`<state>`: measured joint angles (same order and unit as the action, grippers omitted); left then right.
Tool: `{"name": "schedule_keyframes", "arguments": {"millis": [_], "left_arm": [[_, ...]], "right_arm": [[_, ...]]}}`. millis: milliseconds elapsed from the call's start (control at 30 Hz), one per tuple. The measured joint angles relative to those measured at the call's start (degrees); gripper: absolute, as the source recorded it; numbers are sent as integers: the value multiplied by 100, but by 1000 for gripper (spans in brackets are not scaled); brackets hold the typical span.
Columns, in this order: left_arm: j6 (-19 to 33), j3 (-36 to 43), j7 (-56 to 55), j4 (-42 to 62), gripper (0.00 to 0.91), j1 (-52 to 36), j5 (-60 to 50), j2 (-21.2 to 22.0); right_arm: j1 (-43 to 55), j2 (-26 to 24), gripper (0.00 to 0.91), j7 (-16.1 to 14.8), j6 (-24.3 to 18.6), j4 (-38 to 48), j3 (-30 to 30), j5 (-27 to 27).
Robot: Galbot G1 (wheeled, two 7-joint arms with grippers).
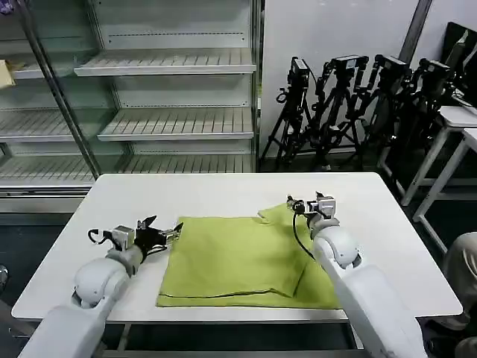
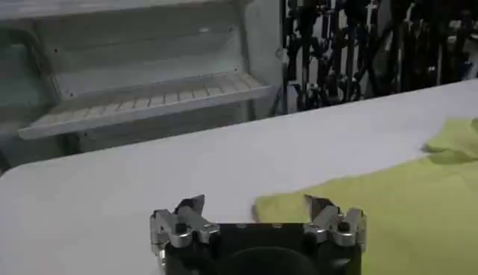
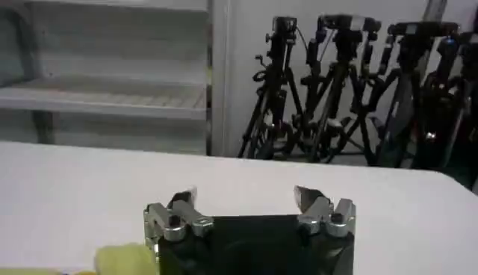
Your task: Fold and organize the clothes.
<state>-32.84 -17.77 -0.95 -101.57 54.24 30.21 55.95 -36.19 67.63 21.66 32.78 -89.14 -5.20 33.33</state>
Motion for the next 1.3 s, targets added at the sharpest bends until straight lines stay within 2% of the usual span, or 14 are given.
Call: {"name": "schedule_keyframes", "arguments": {"millis": [400,900,933,967,1000,1067,1300], "left_arm": [[-12,531,250,1045,907,-888,-133,182],[-11,708,341,1699,907,-1261,-355,363],[-9,712,348,1715,736,-1267,-360,367],[-8,717,352,1722,292,-1269,-364,367],[-7,726,353,1725,161,-1271,-369,366],[-6,741,364,1724,10,-1270,-374,353],[-3,753,412,1704,10,-1221,-388,371]], "right_arm": [[283,152,907,22,-20,789,97,160],[461,258,907,-108,-88,1197,174,418],[467,263,464,-116,-87,1210,178,431],[471,267,0,-129,-81,1220,184,445],[474,272,0,-141,-74,1227,192,461],[474,289,0,-163,-59,1245,197,492],[462,306,0,-251,-38,1261,189,570]]}}
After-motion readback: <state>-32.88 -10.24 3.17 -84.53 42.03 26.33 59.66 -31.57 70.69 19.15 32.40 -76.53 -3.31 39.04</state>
